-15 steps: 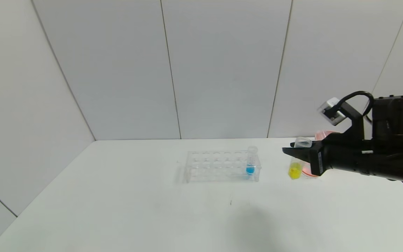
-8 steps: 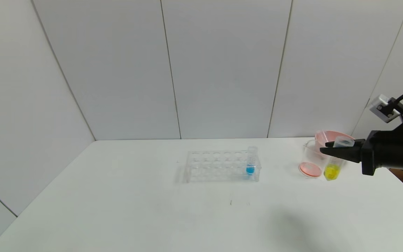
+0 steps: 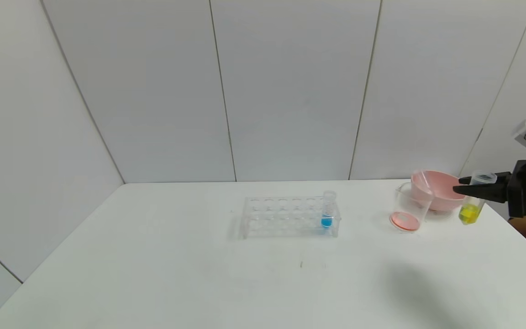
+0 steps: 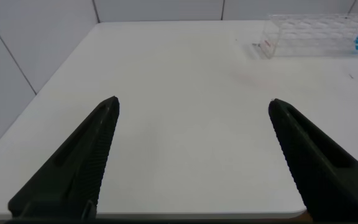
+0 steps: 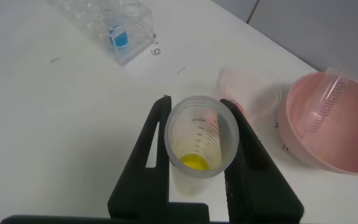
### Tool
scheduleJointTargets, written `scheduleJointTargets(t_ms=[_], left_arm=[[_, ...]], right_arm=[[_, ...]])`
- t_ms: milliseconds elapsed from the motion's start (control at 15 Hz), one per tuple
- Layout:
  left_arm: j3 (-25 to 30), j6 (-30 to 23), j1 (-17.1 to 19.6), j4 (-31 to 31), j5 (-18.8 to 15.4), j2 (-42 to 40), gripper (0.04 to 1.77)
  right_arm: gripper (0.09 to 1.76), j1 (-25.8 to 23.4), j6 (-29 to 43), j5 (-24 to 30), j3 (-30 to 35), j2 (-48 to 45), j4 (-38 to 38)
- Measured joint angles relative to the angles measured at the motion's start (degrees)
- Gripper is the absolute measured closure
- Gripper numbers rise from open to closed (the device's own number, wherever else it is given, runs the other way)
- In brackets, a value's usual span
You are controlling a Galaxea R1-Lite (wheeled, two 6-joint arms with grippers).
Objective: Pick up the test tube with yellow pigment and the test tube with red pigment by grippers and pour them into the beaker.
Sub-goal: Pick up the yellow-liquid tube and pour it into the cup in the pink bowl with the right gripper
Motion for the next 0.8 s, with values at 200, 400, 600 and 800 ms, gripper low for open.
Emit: scheduleJointTargets(t_ms=[200,400,600,800], left_arm=[[0.0,0.0,0.0,0.0,0.0,0.0,0.09],[0.0,0.0,0.0,0.0,0.0,0.0,0.09],[0.0,0.0,0.0,0.0,0.0,0.0,0.09],[0.0,0.0,0.0,0.0,0.0,0.0,0.09]], right_arm=[[1.29,-2.7,-2.0,0.4,-3.7,2.9,3.0],[1.29,-4.6,-7.6,0.5,-10.1,7.3,5.7],[1.29,-6.3,-13.9,0.5,-16.0,11.5,11.5],[1.29,-6.9,-19.4,-0.1,-22.0,15.0,17.1]])
